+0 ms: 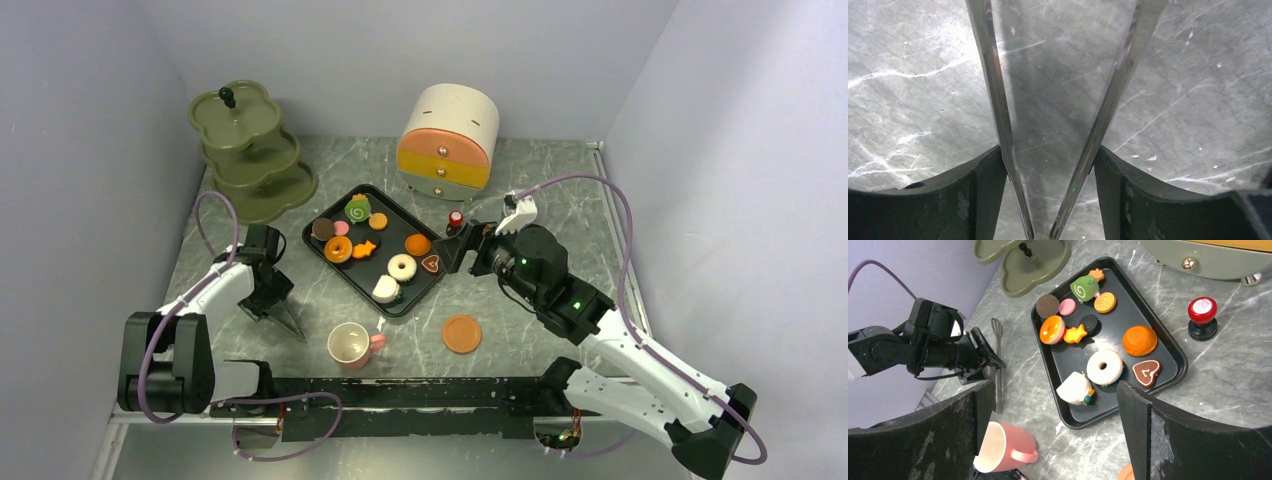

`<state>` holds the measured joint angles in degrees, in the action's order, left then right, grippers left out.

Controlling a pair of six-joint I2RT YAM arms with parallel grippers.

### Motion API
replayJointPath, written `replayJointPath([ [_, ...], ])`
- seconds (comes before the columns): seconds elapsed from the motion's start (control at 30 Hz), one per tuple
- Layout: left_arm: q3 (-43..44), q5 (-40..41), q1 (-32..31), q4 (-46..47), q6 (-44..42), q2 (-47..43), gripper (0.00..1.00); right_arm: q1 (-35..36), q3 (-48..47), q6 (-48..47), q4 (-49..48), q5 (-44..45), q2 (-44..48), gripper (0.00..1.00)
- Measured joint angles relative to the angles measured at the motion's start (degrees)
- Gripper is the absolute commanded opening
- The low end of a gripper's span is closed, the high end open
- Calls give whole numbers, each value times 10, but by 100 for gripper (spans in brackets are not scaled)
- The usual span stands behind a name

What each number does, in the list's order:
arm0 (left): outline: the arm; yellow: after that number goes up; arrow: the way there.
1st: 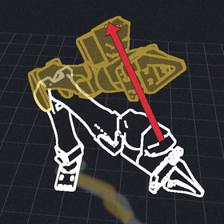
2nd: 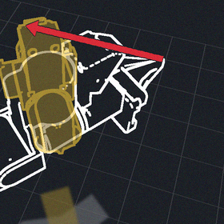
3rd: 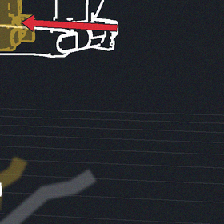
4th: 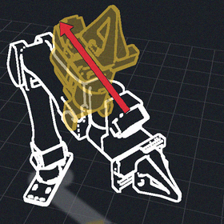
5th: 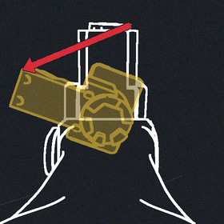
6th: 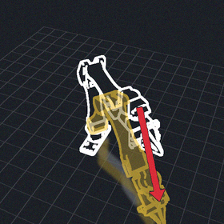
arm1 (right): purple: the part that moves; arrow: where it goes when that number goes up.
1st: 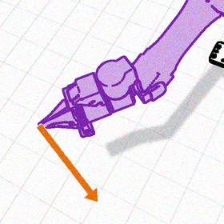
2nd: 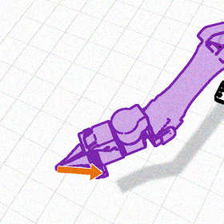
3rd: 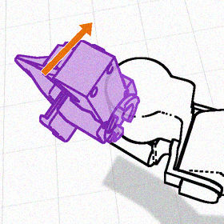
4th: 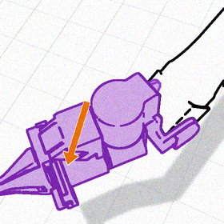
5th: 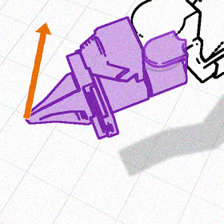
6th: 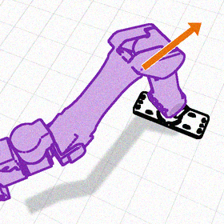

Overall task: Serve the afternoon tea
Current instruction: Pick up the clamp from the center of the board, then pick up the desert from the tray.

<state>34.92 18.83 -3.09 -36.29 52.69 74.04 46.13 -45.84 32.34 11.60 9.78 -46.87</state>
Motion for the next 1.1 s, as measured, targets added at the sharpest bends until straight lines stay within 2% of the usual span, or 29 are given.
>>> replayJointPath([
  [0.13, -7, 7, 0, 2, 2, -9, 55, 0, 0, 0, 4, -1, -9, 96],
  [0.33, -9, 7, 1, -7, 11, -17, 50, 0, 0, 1, 21, -1, -6, 96],
  [0.5, 3, -5, 1, -51, 22, -40, 49, 0, 0, 2, 20, 1, 5, 96],
  [0.8, 87, -40, 1, -124, 37, -108, 48, 0, 0, 7, 20, 0, -12, 95],
  [1.1, 188, -76, 1, -167, 14, -118, 46, 0, 0, 9, 18, 0, -23, 95],
])
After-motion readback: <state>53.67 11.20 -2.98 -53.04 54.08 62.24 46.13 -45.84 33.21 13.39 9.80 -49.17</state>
